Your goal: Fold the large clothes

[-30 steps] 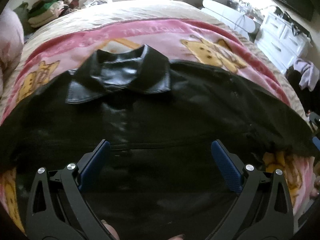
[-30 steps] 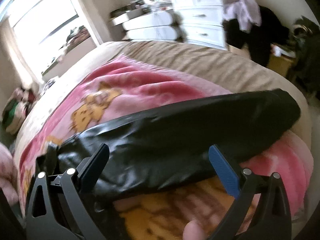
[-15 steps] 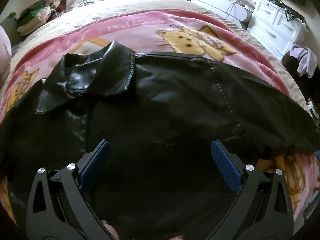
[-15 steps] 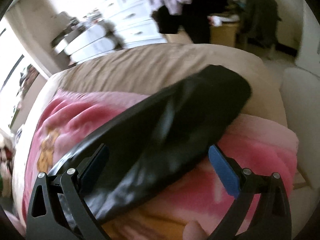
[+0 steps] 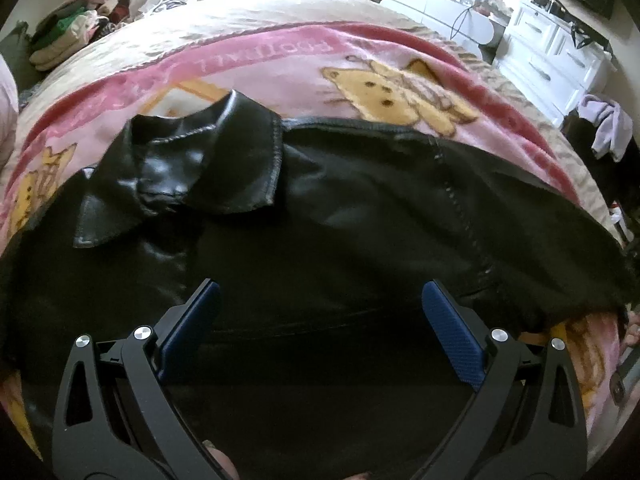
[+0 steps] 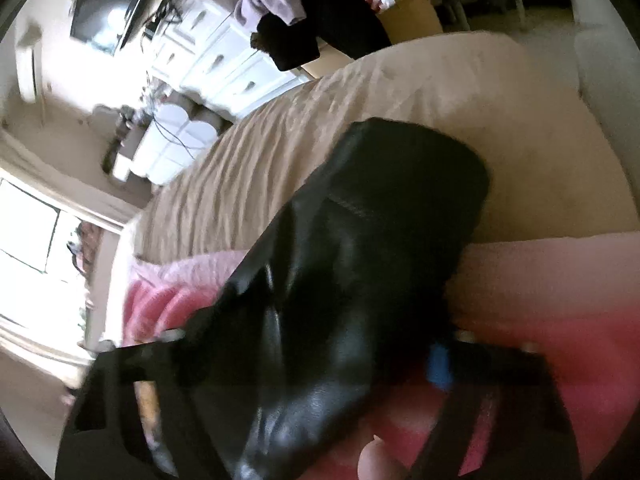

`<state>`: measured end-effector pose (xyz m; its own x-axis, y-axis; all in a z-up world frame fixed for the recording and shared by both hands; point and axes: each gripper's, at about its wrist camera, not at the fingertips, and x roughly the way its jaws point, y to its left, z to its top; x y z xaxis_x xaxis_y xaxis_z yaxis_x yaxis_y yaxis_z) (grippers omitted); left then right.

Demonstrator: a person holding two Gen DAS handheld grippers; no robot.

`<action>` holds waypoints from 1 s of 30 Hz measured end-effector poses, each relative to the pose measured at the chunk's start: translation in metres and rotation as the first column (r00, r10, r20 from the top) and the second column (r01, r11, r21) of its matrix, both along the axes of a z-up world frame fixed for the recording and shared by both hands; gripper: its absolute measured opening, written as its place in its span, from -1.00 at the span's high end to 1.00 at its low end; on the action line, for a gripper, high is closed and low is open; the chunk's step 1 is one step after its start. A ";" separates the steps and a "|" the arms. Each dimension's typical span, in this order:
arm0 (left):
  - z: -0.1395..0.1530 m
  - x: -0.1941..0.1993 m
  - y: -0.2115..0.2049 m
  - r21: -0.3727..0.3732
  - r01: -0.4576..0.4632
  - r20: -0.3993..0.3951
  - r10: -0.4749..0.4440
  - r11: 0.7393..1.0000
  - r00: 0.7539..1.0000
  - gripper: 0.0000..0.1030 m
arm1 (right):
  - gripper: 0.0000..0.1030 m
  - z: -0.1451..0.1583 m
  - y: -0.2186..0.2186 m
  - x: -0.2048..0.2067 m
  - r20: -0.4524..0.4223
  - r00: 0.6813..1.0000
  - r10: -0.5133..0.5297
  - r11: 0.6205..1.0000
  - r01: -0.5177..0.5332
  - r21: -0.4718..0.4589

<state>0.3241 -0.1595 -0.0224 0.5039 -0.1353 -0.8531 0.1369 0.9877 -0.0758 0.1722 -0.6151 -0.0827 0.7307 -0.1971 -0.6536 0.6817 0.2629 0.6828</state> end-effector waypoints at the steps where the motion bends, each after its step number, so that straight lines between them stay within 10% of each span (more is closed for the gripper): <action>1: 0.004 0.000 0.005 -0.008 0.000 0.002 0.000 1.000 1.000 -0.84 | 0.67 0.003 -0.002 0.000 0.026 1.000 0.015 1.000 -0.015 -0.007; 8: 0.032 -0.002 0.035 -0.076 -0.027 0.014 0.028 0.997 1.000 -0.83 | 0.79 0.062 0.023 0.008 0.210 0.964 0.164 0.976 -0.128 -0.176; 14: 0.064 -0.003 0.063 -0.123 -0.052 0.040 0.057 0.991 0.998 -0.83 | 0.82 0.141 0.089 0.024 0.270 0.878 0.396 0.871 -0.266 -0.412; 30: 0.140 -0.025 0.157 -0.393 -0.066 0.099 0.114 0.917 0.988 -0.83 | 0.87 0.248 0.319 0.065 0.203 0.457 0.866 0.456 -0.554 -0.697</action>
<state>0.2987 -0.0021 0.1175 0.6230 -0.3923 -0.6767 0.0801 0.8926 -0.4437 0.2372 -0.2964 0.1657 0.8979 0.4086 -0.1636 -0.3097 0.8506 0.4248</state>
